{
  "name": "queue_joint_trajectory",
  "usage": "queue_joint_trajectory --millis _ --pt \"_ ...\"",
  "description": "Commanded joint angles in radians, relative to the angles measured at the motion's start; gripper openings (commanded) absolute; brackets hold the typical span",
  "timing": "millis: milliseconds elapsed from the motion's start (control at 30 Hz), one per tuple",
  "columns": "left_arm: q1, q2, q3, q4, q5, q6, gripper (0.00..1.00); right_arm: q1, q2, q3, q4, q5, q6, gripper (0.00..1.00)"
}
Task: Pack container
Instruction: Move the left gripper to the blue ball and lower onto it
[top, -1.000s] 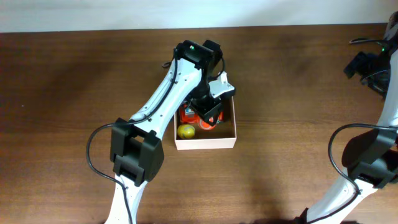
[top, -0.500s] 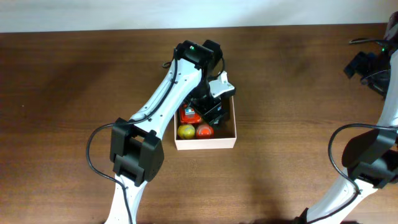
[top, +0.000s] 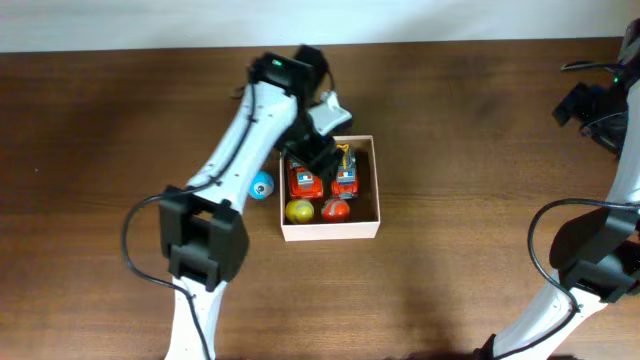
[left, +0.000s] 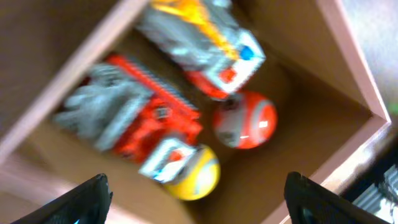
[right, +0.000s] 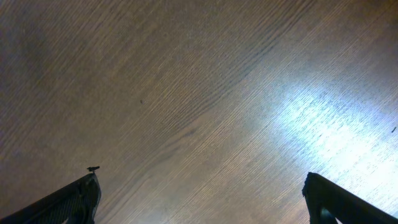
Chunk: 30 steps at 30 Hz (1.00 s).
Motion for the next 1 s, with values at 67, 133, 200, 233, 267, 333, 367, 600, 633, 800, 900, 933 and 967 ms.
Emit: queue_joint_trajectory --millis 67,133,200,233,267,333,367,600,633,800,900,933,967 --pt "0.106 0.006 0.048 0.015 -0.01 -0.115 0.9 -0.001 -0.028 0.019 -0.001 0.002 -0.003 0.99" --pt "0.139 0.006 0.047 0.015 -0.013 -0.136 0.9 -0.001 -0.028 0.019 -0.001 0.002 -0.003 0.99" --pt "0.173 0.006 0.047 0.014 -0.051 -0.171 0.9 -0.001 -0.028 0.019 -0.001 0.002 -0.003 0.99" --pt "0.187 0.006 0.047 0.011 -0.084 -0.187 0.9 -0.001 -0.028 0.019 -0.001 0.002 -0.003 0.99" --pt "0.199 0.006 0.047 0.006 -0.128 -0.209 0.9 -0.001 -0.028 0.019 -0.001 0.002 -0.003 0.99" --pt "0.214 0.006 0.047 -0.002 -0.187 -0.229 0.9 -0.001 -0.028 0.019 -0.001 0.002 -0.003 0.99" --pt "0.22 0.006 0.047 -0.009 -0.209 -0.229 0.9 -0.001 -0.028 0.019 -0.001 0.002 -0.003 0.99" --pt "0.219 0.007 0.013 -0.016 -0.308 -0.319 0.9 -0.001 -0.028 0.019 -0.001 0.002 -0.003 0.99" --pt "0.219 0.007 0.001 -0.014 -0.307 -0.335 0.9 -0.001 -0.028 0.019 -0.001 0.002 -0.003 0.99" --pt "0.217 0.007 -0.088 0.008 -0.302 -0.408 0.91 -0.001 -0.028 0.019 -0.001 0.002 -0.003 0.98" --pt "0.218 0.007 -0.155 0.033 -0.269 -0.428 0.91 -0.001 -0.028 0.019 -0.001 0.002 -0.003 0.99" --pt "0.218 0.007 -0.175 0.042 -0.258 -0.429 0.91 -0.001 -0.028 0.019 -0.001 0.002 -0.003 0.99" --pt "0.218 0.007 -0.188 0.047 -0.249 -0.433 0.91 -0.001 -0.028 0.019 -0.001 0.002 -0.003 0.99"
